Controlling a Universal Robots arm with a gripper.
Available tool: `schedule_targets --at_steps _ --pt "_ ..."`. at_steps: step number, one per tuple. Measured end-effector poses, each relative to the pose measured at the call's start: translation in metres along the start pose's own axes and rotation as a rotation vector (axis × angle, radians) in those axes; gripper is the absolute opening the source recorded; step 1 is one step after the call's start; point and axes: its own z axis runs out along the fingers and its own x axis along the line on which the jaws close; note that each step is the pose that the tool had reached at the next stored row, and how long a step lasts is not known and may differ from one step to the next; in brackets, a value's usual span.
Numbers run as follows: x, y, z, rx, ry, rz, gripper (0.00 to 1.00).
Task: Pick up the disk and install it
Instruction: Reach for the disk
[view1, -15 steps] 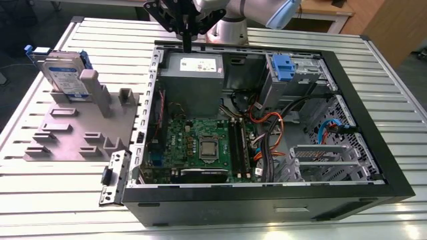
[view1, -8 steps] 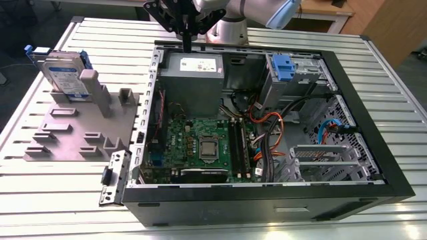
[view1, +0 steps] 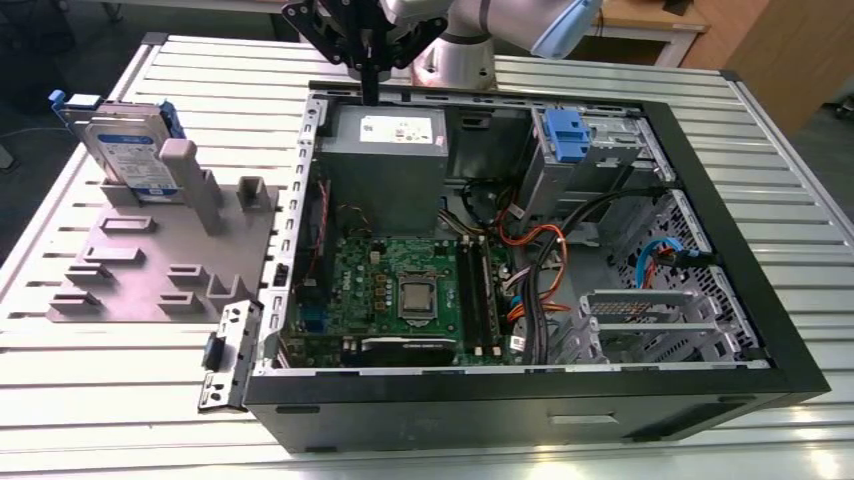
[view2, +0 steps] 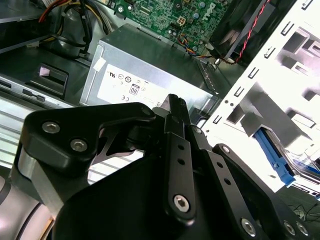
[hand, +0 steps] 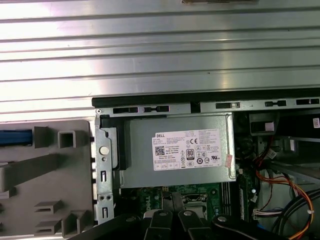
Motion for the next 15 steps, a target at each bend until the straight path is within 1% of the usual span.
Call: schedule_targets --at_steps 6,12,15 --pt "0.0005 0.0 0.0 0.0 0.0 0.0 0.11" --pt "0.006 -0.0005 -0.0001 0.0 -0.0001 0.0 0.11" --pt "0.0068 -0.0005 -0.0002 0.0001 0.0 0.0 0.11"
